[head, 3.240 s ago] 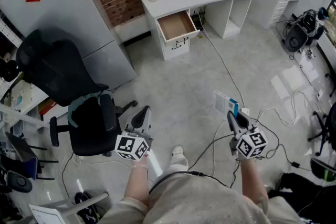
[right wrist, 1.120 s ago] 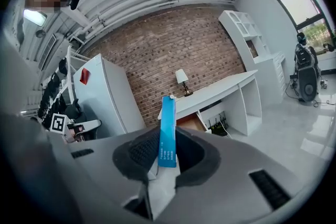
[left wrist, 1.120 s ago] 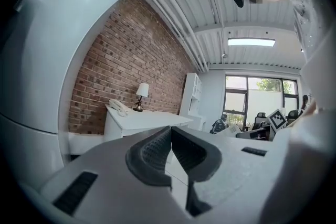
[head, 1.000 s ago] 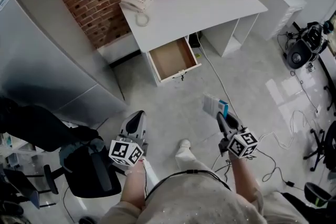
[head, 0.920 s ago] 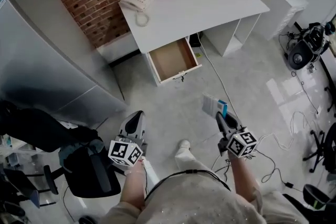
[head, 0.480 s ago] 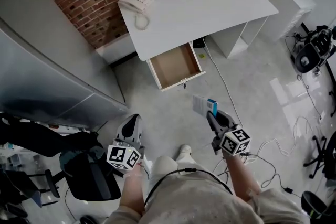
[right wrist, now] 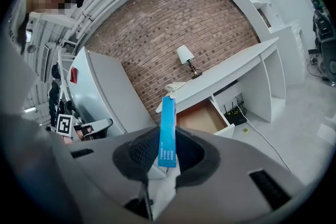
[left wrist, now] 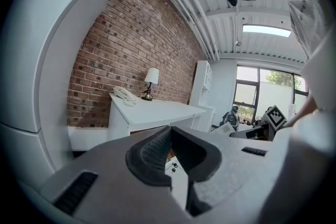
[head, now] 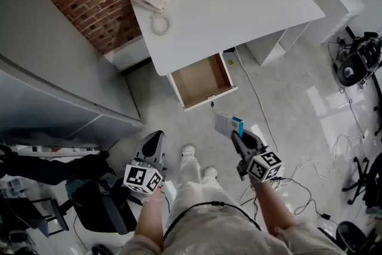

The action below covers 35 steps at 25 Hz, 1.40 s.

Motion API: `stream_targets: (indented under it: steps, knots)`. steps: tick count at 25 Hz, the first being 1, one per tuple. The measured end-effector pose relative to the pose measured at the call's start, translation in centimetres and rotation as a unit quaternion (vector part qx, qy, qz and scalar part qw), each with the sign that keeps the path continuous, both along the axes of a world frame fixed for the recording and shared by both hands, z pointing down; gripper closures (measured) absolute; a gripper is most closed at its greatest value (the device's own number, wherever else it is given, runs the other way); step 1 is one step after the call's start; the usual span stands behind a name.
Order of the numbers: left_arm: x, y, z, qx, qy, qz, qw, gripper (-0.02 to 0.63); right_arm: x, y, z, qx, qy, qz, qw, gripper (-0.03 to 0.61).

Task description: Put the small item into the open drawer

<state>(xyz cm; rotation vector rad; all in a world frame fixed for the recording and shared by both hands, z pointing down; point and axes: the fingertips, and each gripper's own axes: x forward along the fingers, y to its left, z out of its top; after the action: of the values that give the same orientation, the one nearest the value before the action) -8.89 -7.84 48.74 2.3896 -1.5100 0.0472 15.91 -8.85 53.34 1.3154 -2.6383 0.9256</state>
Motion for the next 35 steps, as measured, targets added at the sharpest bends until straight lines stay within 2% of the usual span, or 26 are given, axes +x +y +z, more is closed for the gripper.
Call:
stream_targets:
  steps: [7,20,29,35]
  knots:
    - [0.2,-4.2,3.1,-0.010,-0.002,0.024,0.9997,0.607,-2.6,-3.8,2.1,-0.009,-0.003,-0.005,1.000,0.497]
    - [0.0,-9.6,8.1,-0.046,0.005,0.057,0.9973,0.607,-7.1,-10.7,6.3,-0.019,0.034,-0.015,0.999,0.495]
    - [-1.4,-11.5,11.2,-0.061,0.016,0.055,0.9965,0.607,-9.7,-13.8,9.9,-0.009,0.104,-0.039,0.994,0.495]
    - [-1.7,-12.2,13.0,-0.068,0.024,0.061,0.9956,0.607,-12.3,-15.1,12.4,0.007,0.184,-0.092,0.979,0.495]
